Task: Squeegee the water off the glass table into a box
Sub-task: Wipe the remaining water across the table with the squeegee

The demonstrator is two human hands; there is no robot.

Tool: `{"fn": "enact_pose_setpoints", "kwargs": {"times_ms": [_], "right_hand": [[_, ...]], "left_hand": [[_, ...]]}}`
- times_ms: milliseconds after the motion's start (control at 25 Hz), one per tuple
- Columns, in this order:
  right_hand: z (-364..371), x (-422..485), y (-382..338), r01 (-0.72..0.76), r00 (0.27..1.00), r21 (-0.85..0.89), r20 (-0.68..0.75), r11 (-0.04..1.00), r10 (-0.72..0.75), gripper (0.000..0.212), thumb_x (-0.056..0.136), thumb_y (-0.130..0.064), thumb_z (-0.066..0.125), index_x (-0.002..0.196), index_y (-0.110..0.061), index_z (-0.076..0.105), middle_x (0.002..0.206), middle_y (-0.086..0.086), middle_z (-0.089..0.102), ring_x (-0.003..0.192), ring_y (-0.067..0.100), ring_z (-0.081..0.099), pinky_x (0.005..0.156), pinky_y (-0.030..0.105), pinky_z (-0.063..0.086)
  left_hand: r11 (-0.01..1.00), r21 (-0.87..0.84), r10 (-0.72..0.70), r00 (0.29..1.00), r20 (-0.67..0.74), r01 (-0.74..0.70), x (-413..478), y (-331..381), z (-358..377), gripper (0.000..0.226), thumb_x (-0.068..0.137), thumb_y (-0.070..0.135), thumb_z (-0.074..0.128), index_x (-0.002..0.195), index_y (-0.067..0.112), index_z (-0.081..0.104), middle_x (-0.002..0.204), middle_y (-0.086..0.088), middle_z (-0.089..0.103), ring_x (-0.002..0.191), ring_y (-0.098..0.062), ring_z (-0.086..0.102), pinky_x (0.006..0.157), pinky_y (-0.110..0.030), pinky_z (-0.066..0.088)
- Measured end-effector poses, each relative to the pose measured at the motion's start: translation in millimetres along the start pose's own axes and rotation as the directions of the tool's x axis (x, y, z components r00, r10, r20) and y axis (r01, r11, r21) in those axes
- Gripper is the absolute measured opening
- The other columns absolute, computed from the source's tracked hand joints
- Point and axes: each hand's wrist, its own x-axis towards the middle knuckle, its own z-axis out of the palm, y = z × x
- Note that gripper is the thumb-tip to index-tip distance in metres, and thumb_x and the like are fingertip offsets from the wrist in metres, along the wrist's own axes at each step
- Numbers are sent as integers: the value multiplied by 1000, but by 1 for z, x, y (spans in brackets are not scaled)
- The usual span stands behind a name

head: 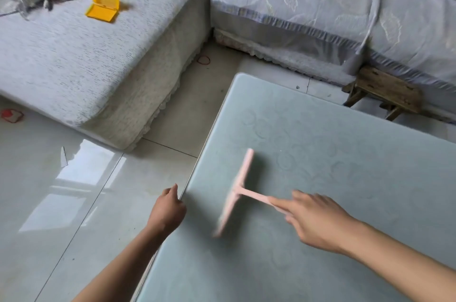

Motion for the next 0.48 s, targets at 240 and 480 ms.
{"fn": "enact_pose_setpoints", "kwargs": {"times_ms": [240, 480], "right_hand": [[-31, -9, -14, -2, 1000, -100, -20, 995, 0, 39, 96, -28, 36, 132, -44, 33, 92, 2, 41, 101, 30, 55, 69, 34, 32], [-21, 48, -53, 78, 997, -108, -16, 991, -80, 38, 97, -21, 38, 134, -31, 40, 104, 11, 51, 98, 34, 55, 70, 35, 35]], "left_hand": [[979, -204, -11, 998, 60, 23, 6, -4, 3, 21, 94, 8, 39, 79, 5, 54, 79, -13, 56, 79, -29, 50, 69, -31, 36], [986, -168, 3, 1000, 28, 2, 9, -4, 2, 48, 103, 34, 28, 72, 6, 52, 88, -17, 59, 86, -30, 52, 73, -32, 35]]}}
